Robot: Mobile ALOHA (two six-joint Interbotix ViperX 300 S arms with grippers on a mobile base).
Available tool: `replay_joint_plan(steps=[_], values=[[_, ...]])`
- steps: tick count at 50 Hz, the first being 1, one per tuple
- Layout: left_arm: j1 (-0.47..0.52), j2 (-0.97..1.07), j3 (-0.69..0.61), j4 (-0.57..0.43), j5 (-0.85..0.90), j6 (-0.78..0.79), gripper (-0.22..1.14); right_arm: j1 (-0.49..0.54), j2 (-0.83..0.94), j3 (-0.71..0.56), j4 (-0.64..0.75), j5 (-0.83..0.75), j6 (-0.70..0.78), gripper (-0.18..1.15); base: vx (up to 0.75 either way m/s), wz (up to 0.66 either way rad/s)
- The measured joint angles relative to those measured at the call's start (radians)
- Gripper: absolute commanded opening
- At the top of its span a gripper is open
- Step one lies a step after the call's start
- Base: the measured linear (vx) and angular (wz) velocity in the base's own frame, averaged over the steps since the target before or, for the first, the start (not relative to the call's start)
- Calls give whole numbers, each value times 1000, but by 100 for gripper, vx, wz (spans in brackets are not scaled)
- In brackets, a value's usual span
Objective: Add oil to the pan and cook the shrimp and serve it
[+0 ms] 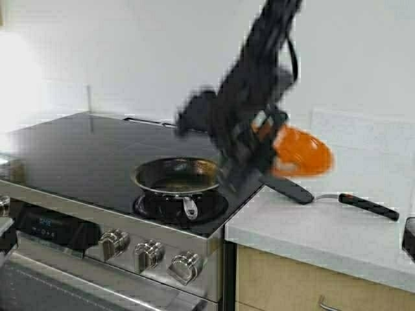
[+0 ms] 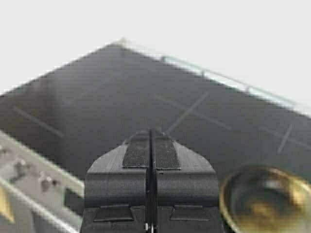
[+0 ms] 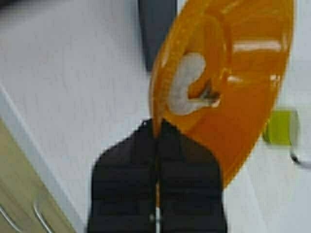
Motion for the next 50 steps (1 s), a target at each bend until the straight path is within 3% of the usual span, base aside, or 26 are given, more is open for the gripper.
replay_joint_plan(steps=[13, 23, 42, 50], values=[[0, 0, 0, 0, 0, -2, 3, 3, -97, -170, 31, -218, -149, 5, 0, 0], [0, 0, 0, 0, 0, 0, 3, -28, -87, -319, 153, -433, -178, 5, 0, 0], [0, 0, 2, 0, 0, 0, 3, -255, -15, -371, 431, -999, -170, 5, 0, 0], [0, 0, 0, 0, 0, 0, 3, -364, 32, -360, 597, -1338, -172, 5, 0, 0]])
